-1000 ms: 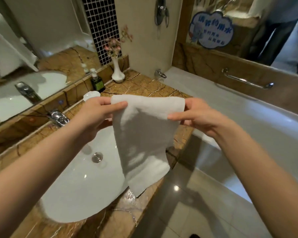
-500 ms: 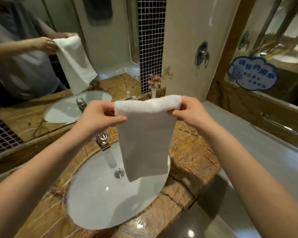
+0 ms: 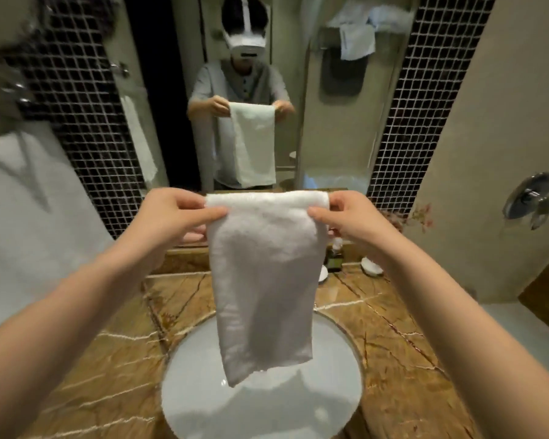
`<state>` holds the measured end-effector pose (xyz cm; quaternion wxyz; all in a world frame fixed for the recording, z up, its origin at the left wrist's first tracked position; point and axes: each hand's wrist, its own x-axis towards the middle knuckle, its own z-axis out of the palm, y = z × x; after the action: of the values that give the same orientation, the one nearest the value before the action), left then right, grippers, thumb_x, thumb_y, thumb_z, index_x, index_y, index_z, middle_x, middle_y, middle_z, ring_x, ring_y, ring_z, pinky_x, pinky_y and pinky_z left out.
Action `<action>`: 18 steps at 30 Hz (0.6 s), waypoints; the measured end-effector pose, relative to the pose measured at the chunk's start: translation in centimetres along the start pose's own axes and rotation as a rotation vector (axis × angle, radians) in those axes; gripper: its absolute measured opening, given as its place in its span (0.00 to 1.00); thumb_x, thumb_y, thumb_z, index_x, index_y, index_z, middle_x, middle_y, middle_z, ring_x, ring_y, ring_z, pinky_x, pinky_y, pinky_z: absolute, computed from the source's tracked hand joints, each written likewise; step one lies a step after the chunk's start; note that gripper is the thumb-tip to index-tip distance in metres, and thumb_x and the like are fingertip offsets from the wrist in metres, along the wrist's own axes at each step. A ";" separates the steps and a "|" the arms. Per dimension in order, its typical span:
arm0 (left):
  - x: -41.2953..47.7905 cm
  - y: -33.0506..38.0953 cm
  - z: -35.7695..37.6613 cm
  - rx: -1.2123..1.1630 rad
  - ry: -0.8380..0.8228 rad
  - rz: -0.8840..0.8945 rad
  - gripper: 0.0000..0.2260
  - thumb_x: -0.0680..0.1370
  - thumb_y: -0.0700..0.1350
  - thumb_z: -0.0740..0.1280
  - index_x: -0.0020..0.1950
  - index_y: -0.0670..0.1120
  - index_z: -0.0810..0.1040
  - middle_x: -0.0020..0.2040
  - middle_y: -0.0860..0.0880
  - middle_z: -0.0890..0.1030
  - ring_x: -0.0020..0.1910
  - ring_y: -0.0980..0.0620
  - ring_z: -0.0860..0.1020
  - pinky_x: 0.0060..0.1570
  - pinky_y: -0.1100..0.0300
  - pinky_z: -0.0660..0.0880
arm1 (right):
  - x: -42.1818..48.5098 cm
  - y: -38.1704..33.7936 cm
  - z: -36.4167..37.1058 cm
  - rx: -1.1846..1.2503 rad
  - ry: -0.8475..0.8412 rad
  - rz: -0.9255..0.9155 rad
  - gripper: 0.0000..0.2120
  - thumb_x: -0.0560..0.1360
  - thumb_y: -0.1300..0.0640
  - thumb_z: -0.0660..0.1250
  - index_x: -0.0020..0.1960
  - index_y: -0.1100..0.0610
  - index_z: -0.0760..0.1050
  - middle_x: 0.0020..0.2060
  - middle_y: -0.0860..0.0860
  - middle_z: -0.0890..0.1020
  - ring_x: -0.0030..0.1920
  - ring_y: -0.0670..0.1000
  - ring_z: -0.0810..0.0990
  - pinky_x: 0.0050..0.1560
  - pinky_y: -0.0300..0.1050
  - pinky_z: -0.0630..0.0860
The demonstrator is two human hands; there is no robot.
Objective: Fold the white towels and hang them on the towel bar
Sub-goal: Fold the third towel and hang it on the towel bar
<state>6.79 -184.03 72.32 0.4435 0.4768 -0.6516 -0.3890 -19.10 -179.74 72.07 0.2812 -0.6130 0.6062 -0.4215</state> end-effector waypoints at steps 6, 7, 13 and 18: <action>-1.6 1.0 -4.9 -0.025 0.173 -0.093 0.07 0.66 0.50 0.76 0.39 0.48 0.85 0.36 0.51 0.85 0.32 0.60 0.81 0.30 0.67 0.75 | 3.3 -3.2 3.0 0.089 -0.330 -0.145 0.22 0.67 0.71 0.73 0.59 0.57 0.78 0.50 0.51 0.85 0.50 0.47 0.84 0.50 0.42 0.81; -1.9 1.2 -5.7 -0.034 0.170 -0.108 0.06 0.65 0.51 0.75 0.38 0.50 0.85 0.36 0.51 0.85 0.34 0.59 0.82 0.34 0.65 0.76 | 3.8 -3.8 3.7 0.055 -0.327 -0.167 0.22 0.66 0.72 0.73 0.57 0.58 0.78 0.49 0.52 0.85 0.50 0.48 0.84 0.50 0.43 0.81; -3.2 2.7 -11.2 -0.098 0.181 -0.133 0.19 0.56 0.51 0.77 0.43 0.45 0.85 0.42 0.47 0.86 0.41 0.53 0.84 0.37 0.64 0.79 | 6.2 -7.9 7.6 0.032 -0.315 -0.249 0.14 0.66 0.69 0.73 0.49 0.57 0.80 0.42 0.51 0.85 0.45 0.48 0.83 0.44 0.38 0.78; -4.0 3.6 -15.0 -0.034 0.188 -0.062 0.16 0.59 0.41 0.77 0.45 0.46 0.84 0.43 0.47 0.86 0.43 0.52 0.84 0.38 0.63 0.80 | 7.9 -10.9 10.2 0.096 -0.330 -0.292 0.11 0.67 0.68 0.73 0.46 0.55 0.81 0.36 0.47 0.85 0.38 0.44 0.83 0.36 0.37 0.78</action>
<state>20.62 -180.52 79.42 0.4986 0.5234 -0.5854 -0.3672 -5.58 -188.00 77.85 0.3411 -0.7410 0.4360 -0.3801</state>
